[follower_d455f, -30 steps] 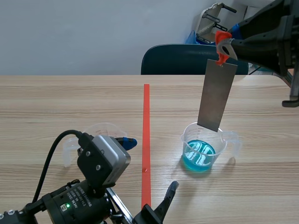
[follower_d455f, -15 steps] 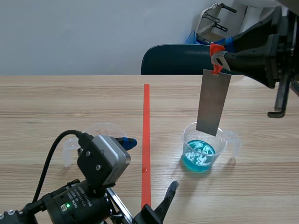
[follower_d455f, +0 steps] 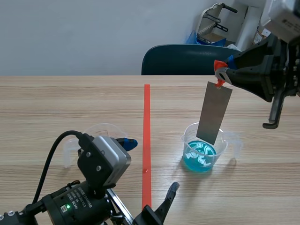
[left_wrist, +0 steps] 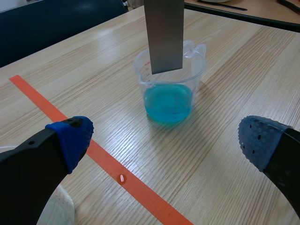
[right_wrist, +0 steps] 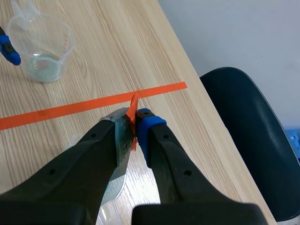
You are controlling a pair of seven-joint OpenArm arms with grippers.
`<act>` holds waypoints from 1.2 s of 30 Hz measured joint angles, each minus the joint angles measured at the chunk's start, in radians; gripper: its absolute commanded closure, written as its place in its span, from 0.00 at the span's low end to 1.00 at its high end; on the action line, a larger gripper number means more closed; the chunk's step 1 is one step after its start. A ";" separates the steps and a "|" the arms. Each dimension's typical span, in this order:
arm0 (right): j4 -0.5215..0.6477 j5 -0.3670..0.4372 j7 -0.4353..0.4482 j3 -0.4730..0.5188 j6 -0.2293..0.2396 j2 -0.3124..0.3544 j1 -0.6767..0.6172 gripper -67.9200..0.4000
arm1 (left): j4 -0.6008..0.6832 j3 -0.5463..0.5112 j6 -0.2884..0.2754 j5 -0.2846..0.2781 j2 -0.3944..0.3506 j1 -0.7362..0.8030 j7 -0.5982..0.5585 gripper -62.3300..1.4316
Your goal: Do the redox reaction experiment
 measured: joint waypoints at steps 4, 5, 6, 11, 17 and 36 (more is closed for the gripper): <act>-0.048 -0.042 0.051 0.000 0.035 -0.022 0.000 0.98 | 0.000 0.000 0.000 0.000 0.000 0.000 0.000 0.00; -0.064 -0.051 0.069 -0.003 0.032 -0.029 0.000 0.98 | 0.000 0.000 0.000 0.000 0.000 0.000 0.000 0.00; -0.081 -0.061 0.086 -0.004 0.032 -0.035 0.000 0.98 | 0.000 0.000 0.000 0.000 0.000 0.000 0.000 0.00; -0.180 -0.160 0.232 -0.004 0.035 -0.072 0.000 0.98 | 0.000 0.000 0.000 0.000 0.000 0.000 0.000 0.00; -0.291 -0.266 0.399 -0.005 0.035 -0.110 0.000 0.98 | 0.000 0.000 0.000 0.000 0.000 0.000 0.000 0.00; -0.387 -0.363 0.520 -0.037 0.032 -0.160 0.002 0.98 | 0.000 0.000 0.000 0.000 0.000 0.000 0.000 0.00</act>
